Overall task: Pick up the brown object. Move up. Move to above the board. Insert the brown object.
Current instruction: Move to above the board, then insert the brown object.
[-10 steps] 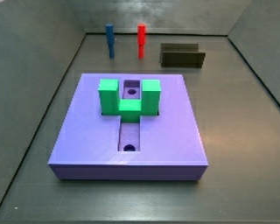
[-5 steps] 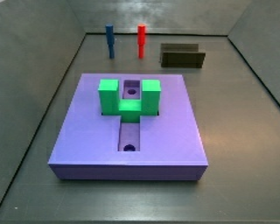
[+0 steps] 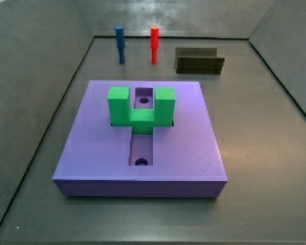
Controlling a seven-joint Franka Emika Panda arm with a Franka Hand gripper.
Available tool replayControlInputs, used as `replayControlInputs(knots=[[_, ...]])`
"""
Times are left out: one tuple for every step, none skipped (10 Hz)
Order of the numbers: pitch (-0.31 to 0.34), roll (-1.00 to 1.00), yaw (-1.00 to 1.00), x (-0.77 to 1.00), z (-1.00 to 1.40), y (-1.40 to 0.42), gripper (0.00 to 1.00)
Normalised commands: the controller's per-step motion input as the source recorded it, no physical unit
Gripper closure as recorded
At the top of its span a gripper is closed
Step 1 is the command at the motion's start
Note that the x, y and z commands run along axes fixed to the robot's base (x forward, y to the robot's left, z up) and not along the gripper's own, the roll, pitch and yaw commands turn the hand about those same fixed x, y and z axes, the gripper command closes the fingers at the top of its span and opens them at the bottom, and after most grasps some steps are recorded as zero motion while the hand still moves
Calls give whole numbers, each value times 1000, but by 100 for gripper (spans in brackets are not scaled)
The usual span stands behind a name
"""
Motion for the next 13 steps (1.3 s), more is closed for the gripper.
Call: replayControlInputs(knots=[[112,10,12,78,48,-229,100],[0,0,0,0,-20,-9,100],[-31,-27,-506,20,-94,-51,100],[-10,-50,-843,46,-89,-86,100],[-50,-74,-994,0,-120,-60,100],[-71,-61,-1000,0,-143,-43,100],[-71,-46,-989,0,-143,-60,100],[0,0,-666,86,-289,-129,100],[0,0,-566,-37,-389,-134,100],[23,77,-600,-9,-354,-169,100],[27,81,-746,0,-271,-214,100],[0,7,-946,6,-237,-203,100],[0,0,-994,0,-163,-151,100]])
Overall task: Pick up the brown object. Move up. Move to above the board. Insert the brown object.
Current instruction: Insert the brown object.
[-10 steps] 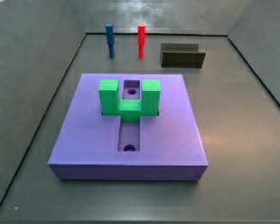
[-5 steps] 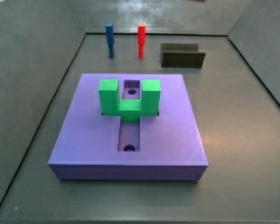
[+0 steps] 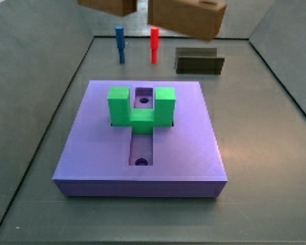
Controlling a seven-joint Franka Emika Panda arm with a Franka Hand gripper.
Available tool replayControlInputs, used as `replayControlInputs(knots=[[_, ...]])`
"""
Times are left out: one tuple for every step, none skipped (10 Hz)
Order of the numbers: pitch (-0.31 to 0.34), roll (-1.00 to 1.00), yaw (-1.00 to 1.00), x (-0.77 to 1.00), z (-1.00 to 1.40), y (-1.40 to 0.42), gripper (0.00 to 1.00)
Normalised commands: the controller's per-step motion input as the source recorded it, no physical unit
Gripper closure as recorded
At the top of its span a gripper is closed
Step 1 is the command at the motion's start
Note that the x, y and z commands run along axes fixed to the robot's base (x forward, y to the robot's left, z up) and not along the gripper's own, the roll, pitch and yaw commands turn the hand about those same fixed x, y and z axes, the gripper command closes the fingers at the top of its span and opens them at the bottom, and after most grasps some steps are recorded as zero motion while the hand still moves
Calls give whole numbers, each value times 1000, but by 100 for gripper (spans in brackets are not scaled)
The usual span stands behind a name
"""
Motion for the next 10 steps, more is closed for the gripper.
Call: replayControlInputs(knots=[[-10,-34,-994,0,-91,-129,100],[-20,-37,-954,40,-94,-129,100],[-10,-37,-940,66,-91,-131,100],[-16,-41,-889,140,-106,-111,100],[-4,-60,-789,274,-134,-69,100],[-1,-63,-789,280,-137,-57,100],[0,-50,-794,277,-146,-51,100],[0,-26,-791,289,-143,-49,100],[0,0,-771,314,-137,-40,100],[0,63,-694,320,-160,-54,100]])
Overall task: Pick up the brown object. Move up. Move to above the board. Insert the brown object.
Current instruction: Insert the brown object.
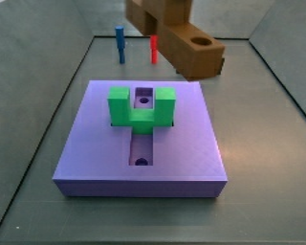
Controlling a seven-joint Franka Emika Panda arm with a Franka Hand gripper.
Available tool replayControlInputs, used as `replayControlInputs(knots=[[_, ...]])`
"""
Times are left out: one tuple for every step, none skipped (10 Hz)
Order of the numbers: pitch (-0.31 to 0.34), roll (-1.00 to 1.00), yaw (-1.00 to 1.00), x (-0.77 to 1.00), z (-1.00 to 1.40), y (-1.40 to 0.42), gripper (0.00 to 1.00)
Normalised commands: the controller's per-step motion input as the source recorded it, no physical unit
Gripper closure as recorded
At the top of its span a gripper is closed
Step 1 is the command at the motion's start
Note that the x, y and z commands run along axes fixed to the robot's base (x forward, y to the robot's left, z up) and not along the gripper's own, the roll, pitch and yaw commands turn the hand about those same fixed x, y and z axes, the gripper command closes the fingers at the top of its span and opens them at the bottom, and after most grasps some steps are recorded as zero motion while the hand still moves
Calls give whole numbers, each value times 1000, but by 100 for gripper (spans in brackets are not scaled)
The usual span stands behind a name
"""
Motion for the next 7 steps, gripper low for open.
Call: replayControlInputs(knots=[[3,107,-640,297,-177,-49,100],[4,99,-623,280,-163,-49,100],[3,89,-586,237,-146,-46,100],[0,83,-549,183,-149,-31,100],[0,79,-551,183,-160,-31,100],[0,67,-546,197,-140,-34,100],[16,13,-354,274,-37,0,100]])
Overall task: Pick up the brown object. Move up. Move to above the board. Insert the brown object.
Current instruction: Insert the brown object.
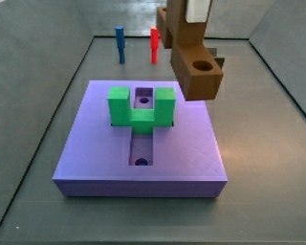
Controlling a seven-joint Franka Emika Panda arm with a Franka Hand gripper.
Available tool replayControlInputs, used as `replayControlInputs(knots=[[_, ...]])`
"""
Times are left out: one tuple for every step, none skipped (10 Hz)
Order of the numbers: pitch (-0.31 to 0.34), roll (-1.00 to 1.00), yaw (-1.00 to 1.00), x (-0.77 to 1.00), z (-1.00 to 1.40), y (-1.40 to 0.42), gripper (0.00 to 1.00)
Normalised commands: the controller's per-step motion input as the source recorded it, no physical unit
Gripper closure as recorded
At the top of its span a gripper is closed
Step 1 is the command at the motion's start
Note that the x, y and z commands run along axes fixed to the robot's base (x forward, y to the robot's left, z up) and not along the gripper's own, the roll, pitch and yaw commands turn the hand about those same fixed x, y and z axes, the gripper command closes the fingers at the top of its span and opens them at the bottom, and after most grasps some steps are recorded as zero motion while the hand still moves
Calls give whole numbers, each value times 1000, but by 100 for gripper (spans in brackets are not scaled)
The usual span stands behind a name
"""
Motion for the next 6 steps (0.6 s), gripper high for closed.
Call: replayControlInputs(knots=[[0,0,-51,66,-111,0,100],[0,0,-51,0,-174,0,100],[0,0,-11,0,-220,0,100],[37,-83,-174,-154,-314,0,100],[0,-277,-226,-251,-351,0,100],[0,-276,-249,-214,-271,0,100]])
